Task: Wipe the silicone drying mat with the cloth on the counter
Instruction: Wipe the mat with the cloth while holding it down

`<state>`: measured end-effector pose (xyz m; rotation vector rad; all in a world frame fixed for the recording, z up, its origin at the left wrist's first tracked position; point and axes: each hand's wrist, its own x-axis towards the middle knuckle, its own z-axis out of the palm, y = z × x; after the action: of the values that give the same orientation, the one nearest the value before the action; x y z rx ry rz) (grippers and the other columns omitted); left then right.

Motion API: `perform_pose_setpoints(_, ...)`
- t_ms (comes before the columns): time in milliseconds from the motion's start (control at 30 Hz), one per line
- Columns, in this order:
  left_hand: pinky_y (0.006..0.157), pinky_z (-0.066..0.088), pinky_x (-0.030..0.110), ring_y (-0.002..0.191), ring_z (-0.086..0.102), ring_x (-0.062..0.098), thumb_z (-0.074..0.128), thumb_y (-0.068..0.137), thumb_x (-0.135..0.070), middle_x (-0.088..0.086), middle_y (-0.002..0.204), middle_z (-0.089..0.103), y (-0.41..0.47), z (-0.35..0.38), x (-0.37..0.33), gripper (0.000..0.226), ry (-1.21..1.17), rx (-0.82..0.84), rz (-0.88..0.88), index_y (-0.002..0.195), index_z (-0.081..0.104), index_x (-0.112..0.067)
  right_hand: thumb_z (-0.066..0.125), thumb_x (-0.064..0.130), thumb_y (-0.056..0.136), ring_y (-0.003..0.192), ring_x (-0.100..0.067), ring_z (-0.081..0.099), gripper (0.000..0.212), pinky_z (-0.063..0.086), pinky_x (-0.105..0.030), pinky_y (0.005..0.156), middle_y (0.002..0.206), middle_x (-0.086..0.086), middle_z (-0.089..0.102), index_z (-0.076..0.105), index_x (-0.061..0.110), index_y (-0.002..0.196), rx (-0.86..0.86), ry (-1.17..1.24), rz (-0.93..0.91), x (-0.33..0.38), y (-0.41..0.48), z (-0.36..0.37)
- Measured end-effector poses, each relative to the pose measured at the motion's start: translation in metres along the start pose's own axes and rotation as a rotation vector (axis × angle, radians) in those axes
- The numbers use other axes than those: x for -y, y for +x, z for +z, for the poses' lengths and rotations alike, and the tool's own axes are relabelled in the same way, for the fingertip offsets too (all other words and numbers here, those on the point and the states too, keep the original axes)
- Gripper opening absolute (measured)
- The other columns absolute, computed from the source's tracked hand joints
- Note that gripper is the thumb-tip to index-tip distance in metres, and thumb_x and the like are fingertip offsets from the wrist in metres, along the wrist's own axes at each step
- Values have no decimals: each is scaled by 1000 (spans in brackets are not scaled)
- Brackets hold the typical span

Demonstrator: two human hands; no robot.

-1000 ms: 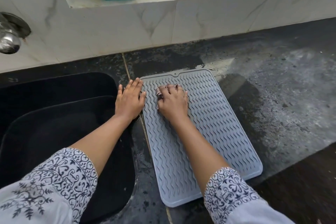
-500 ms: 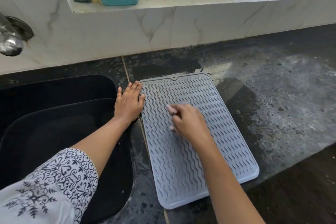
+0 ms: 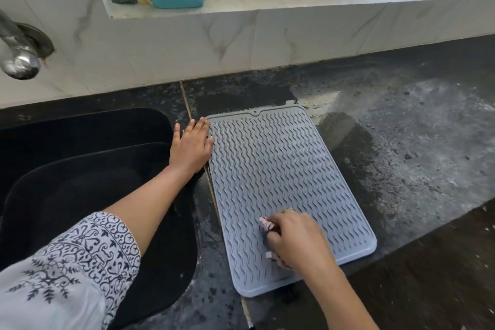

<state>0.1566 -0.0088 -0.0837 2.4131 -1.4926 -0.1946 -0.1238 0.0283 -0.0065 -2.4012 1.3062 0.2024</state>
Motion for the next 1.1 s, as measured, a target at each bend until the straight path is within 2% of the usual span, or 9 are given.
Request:
perform_pose_setpoints(67,116,-4,48,146,14,18,31,101,-38,-1,157,25,-9,-9,-5,55,13,18,25,150,25,-17,46,31,92,94,-15,52,27,45,-30,78,105,4,59,58,27,116,-86,150,20,7,17,-13)
perform_pose_setpoints(200,117,-4,44,147,3,14,36,96,-50,-2,160,8,-50,-17,-18,67,68,200,110,153,12,-23,47,26,92,112,-21,41,40,38,-34,87,132,1,48,45,25,132,-298,81,-106,28,95,-7)
perform_pose_setpoints(333,117,-6,43,146,-12,11,30,91,-66,-4,159,-13,-71,-9,-20,81,110,362,108,151,-8,-28,44,29,92,113,-27,41,42,40,-37,86,133,-5,49,45,19,132,-251,-133,-79,30,124,8)
perform_pose_setpoints(533,115,-9,40,145,-15,9,26,89,-68,-6,158,-18,-75,-3,-16,81,33,354,106,150,-11,-30,42,28,94,103,-26,47,31,42,-32,77,118,-4,55,52,16,122,-85,-203,-90,5,14,11)
perform_pose_setpoints(633,115,-10,40,145,-16,10,25,89,-68,-5,158,-17,-75,-2,-15,81,23,335,104,150,-11,-29,45,36,92,93,-23,58,26,48,-34,75,99,-1,65,63,22,105,139,-130,-31,-7,-3,-13)
perform_pose_setpoints(733,115,-10,40,145,-16,10,26,88,-68,-5,159,-16,-76,-2,-16,81,15,338,105,150,-10,-29,48,34,94,75,-13,61,19,54,-31,67,83,5,66,64,28,102,32,67,-9,-2,24,-29)
perform_pose_setpoints(800,116,-9,41,145,-15,10,26,89,-68,-5,159,-16,-75,-1,-16,81,16,329,100,151,-9,-29,47,27,93,91,-15,56,27,49,-31,76,106,3,63,58,27,118,-167,107,-54,4,64,-21)
perform_pose_setpoints(900,117,-8,42,145,-13,10,27,89,-68,-6,159,-13,-78,0,-18,80,28,310,88,151,-6,-30,44,25,94,111,-24,41,40,39,-36,88,133,-2,49,46,22,133,-229,-71,-120,11,103,-1)
perform_pose_setpoints(1100,117,-7,42,146,-10,10,28,89,-68,-6,160,-11,-79,3,-17,80,15,270,91,152,-3,-29,44,26,94,102,-24,42,36,40,-32,76,127,-1,50,47,20,129,-243,-138,-144,-17,20,26)
